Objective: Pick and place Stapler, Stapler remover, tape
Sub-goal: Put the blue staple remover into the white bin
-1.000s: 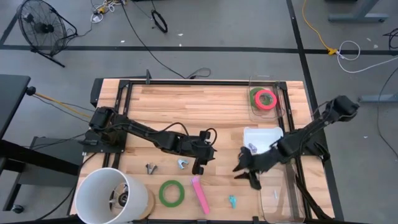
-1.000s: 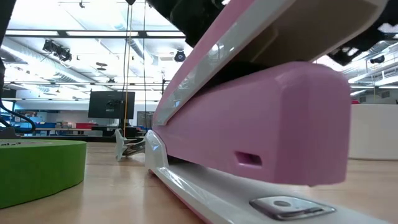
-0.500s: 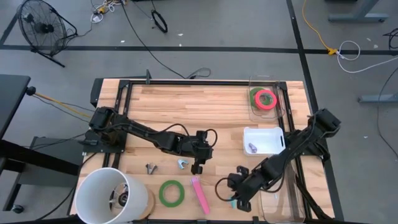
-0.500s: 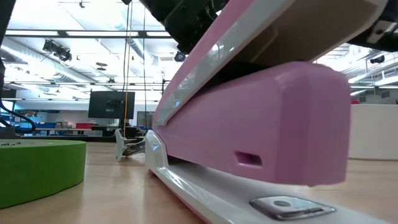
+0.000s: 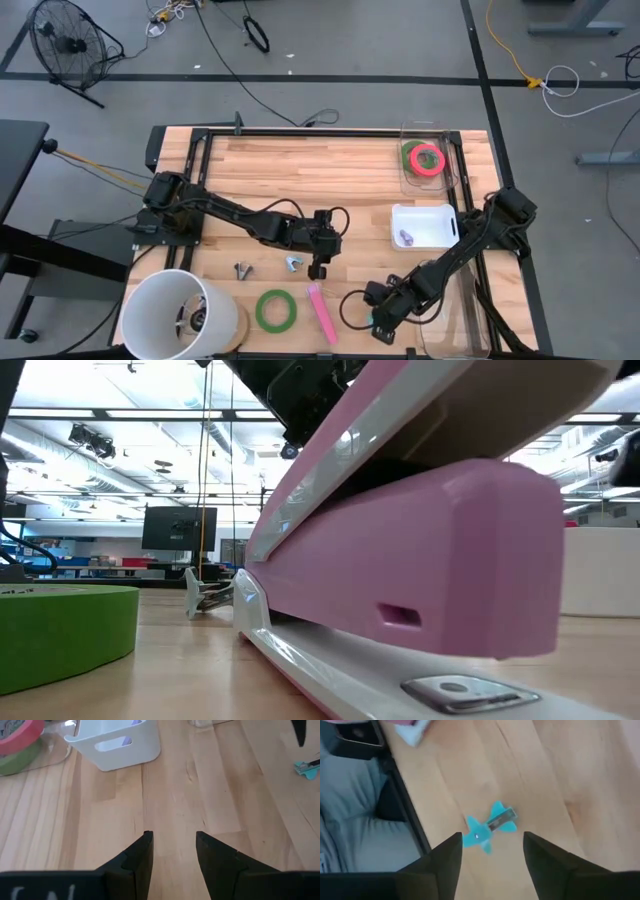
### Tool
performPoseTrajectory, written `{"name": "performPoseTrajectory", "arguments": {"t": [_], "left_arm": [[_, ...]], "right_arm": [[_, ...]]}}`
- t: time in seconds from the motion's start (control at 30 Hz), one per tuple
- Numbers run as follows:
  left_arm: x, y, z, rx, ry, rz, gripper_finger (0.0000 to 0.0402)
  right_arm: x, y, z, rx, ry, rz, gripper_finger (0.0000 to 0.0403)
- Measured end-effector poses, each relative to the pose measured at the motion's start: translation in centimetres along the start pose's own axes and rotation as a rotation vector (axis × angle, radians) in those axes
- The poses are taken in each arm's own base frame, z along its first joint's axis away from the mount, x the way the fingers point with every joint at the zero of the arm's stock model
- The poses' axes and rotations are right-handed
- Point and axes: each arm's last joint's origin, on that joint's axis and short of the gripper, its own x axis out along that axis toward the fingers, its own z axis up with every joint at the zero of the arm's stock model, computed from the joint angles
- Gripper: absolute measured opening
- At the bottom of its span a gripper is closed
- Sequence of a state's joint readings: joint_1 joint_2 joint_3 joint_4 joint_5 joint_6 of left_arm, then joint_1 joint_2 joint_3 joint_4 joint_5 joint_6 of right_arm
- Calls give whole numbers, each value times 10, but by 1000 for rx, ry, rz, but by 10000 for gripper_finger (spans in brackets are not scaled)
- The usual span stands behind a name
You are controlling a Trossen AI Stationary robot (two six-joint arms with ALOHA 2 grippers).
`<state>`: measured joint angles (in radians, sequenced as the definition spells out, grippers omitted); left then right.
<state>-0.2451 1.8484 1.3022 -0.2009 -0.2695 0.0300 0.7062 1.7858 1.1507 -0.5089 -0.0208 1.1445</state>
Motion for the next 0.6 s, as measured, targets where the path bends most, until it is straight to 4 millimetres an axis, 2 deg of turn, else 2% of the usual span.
{"name": "performPoseTrajectory", "arguments": {"t": [0.33,0.6], "left_arm": [[0,0,0,-22,0,0,154],[0,0,-1,-49,7,0,154]], "right_arm": [[13,11,-9,46,-35,48,213],[40,9,-13,81,-28,12,213]]}}
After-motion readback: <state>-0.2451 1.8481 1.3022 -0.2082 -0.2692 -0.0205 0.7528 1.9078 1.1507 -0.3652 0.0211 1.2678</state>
